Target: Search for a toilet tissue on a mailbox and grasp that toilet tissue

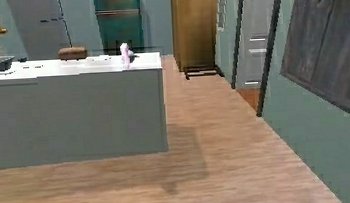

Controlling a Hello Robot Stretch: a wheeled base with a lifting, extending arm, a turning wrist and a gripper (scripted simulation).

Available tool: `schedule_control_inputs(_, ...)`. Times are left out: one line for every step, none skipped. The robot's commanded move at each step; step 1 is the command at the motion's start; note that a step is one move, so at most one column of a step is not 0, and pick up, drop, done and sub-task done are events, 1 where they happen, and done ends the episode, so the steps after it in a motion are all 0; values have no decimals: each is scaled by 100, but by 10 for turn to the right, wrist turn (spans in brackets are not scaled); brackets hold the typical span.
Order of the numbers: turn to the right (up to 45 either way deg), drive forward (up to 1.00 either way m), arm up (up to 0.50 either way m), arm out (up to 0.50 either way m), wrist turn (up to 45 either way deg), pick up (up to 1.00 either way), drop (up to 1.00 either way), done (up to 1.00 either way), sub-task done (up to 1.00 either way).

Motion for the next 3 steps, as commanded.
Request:
schedule_control_inputs(0,35,0,0,0,0,0,0,0)
schedule_control_inputs(240,0,0,0,0,0,0,0,0)
schedule_control_inputs(30,0,0,0,0,0,0,0,0)
